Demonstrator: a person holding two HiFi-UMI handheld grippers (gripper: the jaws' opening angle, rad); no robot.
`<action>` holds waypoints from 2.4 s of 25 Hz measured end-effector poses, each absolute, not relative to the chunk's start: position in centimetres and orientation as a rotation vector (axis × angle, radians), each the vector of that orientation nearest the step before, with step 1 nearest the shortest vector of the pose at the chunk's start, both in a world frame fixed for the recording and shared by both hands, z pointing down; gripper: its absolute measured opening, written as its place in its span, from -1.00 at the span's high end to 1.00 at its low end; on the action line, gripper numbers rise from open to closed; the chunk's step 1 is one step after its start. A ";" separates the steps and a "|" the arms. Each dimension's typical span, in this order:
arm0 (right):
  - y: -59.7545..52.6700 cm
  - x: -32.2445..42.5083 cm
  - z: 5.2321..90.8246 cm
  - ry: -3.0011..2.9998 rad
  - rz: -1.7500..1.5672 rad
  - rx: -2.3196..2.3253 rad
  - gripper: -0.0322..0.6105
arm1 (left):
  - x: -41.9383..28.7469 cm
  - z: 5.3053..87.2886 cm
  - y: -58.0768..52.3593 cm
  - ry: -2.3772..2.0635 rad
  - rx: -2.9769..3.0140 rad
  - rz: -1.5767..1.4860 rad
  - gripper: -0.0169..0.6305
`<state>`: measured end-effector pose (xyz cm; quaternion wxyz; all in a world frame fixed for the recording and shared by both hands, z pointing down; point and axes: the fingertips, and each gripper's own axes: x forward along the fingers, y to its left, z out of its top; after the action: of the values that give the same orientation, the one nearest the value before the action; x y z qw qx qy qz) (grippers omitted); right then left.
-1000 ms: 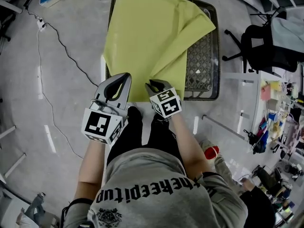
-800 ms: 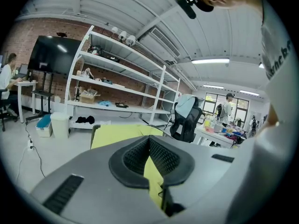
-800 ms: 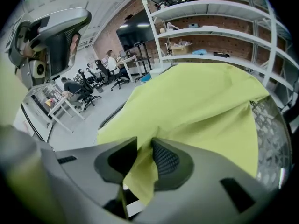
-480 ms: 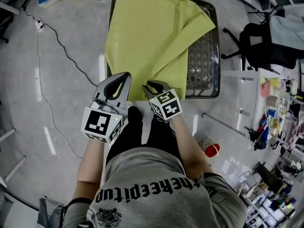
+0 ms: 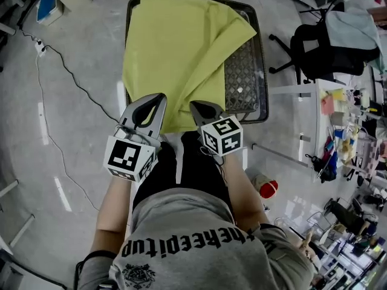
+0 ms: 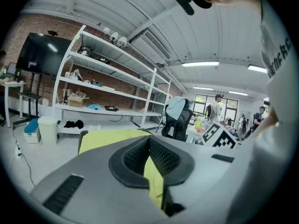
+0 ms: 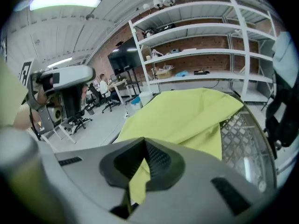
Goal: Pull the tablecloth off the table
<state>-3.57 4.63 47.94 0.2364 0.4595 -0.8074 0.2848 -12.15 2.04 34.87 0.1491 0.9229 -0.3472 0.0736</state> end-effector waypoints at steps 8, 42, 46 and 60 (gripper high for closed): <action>0.8 2.9 44.2 -2.237 0.792 1.428 0.87 | -9.4 33.9 0.6 -1.006 2.665 0.204 0.91; -19.6 25.2 50.5 -2.058 0.923 1.621 0.63 | 0.5 34.7 -11.4 -1.237 2.529 0.257 0.91; -20.1 26.7 53.0 -1.992 1.007 1.657 0.56 | 1.0 35.3 -11.9 -1.239 2.514 0.279 0.91; -20.5 28.3 59.3 -1.843 1.295 1.723 0.40 | 1.4 37.3 -13.0 -1.253 2.466 0.331 0.91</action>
<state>28.34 -20.51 59.32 0.1522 0.6005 -0.6424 0.4512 1.42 -13.01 37.28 0.1769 0.8713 -0.4425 0.1170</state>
